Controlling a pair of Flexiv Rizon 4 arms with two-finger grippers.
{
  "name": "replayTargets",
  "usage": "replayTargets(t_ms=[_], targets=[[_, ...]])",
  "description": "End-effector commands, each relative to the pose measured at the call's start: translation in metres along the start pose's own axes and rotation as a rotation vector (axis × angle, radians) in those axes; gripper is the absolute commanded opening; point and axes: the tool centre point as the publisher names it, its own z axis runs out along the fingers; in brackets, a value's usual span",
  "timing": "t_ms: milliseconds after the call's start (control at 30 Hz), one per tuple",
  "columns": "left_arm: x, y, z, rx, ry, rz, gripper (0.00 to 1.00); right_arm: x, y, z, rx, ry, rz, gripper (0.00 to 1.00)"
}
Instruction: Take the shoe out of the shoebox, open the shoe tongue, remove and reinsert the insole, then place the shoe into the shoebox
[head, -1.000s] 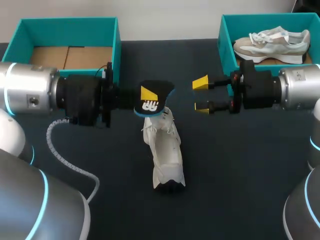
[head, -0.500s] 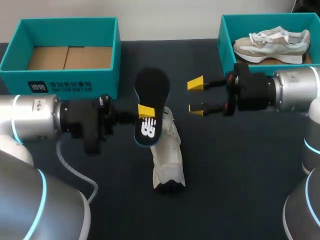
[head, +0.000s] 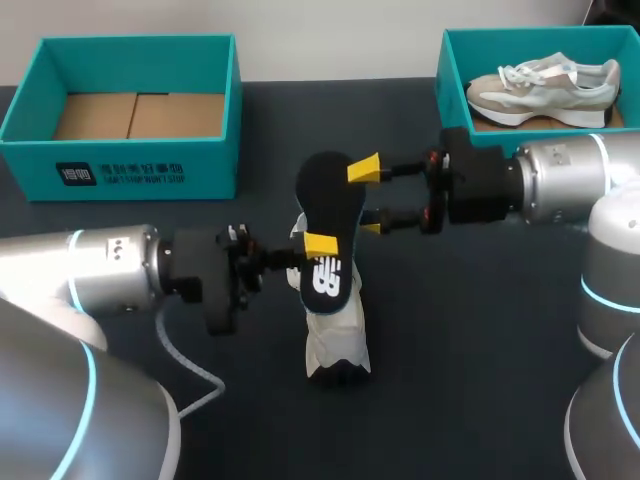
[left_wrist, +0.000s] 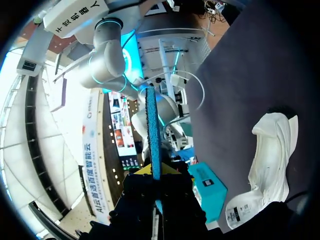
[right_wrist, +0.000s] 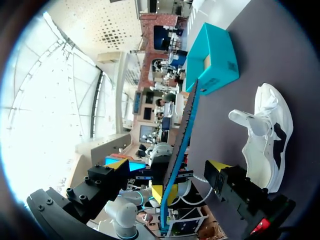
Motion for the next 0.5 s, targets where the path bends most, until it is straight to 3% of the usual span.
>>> replayTargets(t_ms=[33, 67, 133, 200, 367, 500], targets=[[0.0044, 0.0041, 0.0168, 0.003, -0.009, -0.005, 0.0, -0.0039, -0.0015, 0.0111, -0.005, 0.003, 0.003, 0.62], [0.0045, 0.0036, 0.018, 0.009, -0.01, -0.001, 0.0, -0.0046, -0.0024, 0.0113, -0.005, 0.003, 0.005, 0.47], [0.0046, 0.003, 0.0196, 0.013, -0.009, -0.003, 0.0, -0.0057, -0.0039, 0.0107, -0.008, 0.002, 0.011, 0.39], [0.0046, 0.0029, 0.0201, 0.016, -0.009, 0.001, 0.0, -0.0064, -0.0049, 0.0099, -0.011, 0.0, 0.014, 0.24], [0.005, 0.0013, 0.0192, 0.022, -0.007, 0.004, 0.0, -0.0083, -0.0058, 0.0067, -0.013, -0.002, 0.02, 0.1], [0.0048, -0.0007, 0.0158, 0.026, -0.006, 0.013, 0.0, -0.0093, -0.004, 0.0052, -0.009, -0.004, 0.023, 0.05]])
